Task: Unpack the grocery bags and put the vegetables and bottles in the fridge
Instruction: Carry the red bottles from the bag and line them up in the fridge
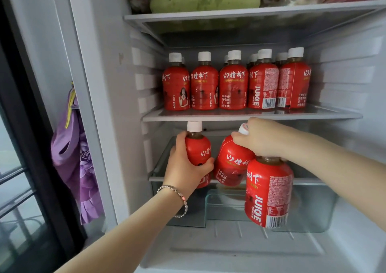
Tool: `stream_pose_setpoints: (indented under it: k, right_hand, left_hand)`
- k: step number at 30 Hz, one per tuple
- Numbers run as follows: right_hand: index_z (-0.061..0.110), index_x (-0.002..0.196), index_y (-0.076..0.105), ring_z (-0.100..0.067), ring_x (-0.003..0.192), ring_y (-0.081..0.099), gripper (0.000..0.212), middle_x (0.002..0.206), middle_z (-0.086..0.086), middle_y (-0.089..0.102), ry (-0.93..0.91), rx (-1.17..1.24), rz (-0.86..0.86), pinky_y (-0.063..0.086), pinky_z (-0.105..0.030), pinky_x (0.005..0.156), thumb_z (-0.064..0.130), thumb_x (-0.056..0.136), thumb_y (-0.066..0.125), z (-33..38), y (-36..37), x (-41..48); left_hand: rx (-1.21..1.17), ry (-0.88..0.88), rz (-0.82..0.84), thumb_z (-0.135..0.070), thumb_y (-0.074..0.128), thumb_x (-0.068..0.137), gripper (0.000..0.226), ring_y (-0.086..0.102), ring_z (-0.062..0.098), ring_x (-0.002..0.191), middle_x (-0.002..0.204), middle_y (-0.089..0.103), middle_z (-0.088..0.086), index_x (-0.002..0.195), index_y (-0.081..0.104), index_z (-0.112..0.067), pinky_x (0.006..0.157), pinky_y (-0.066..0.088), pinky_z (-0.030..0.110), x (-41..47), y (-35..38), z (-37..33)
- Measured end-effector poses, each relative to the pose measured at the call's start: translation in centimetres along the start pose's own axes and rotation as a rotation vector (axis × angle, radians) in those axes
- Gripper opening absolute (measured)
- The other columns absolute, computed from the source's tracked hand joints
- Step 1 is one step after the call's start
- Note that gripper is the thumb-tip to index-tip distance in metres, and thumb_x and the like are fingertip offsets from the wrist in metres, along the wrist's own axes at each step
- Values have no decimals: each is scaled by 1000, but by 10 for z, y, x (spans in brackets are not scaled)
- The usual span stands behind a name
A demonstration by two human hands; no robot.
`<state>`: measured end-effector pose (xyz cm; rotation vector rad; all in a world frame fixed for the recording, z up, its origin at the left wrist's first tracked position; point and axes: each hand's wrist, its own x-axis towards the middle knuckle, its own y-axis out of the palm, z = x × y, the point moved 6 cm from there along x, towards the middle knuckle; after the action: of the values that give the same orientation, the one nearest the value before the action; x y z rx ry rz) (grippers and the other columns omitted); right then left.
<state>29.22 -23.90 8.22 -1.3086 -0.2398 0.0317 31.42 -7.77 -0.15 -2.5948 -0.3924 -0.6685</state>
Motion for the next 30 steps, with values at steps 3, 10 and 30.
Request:
stream_pose_setpoints:
  k: [3, 10, 30]
  right_hand:
    - [23, 66, 34, -10, 57, 42, 37, 68, 1, 42, -2, 1, -9, 29, -23, 48, 42, 97, 40, -1, 0, 1]
    - [21, 66, 35, -11, 59, 43, 38, 71, 0, 43, -33, -17, -24, 32, -23, 49, 41, 98, 40, 1, 1, 5]
    - [17, 76, 45, -9, 59, 42, 36, 69, 3, 48, -24, 168, -619, 30, -22, 49, 48, 91, 51, -35, -43, -13]
  left_hand:
    - [-27, -12, -24, -25, 78, 71, 77, 56, 14, 99, 120, 53, 1, 132, 31, -36, 79, 42, 23, 7, 4, 3]
    - [121, -154, 1, -30, 65, 86, 82, 46, 29, 121, 140, 34, 15, 146, 9, -26, 99, 39, 39, 40, 23, 22]
    - [-335, 130, 284, -5, 74, 76, 71, 57, 4, 99, 114, 47, -16, 114, 30, -46, 75, 52, 11, -8, 60, -18]
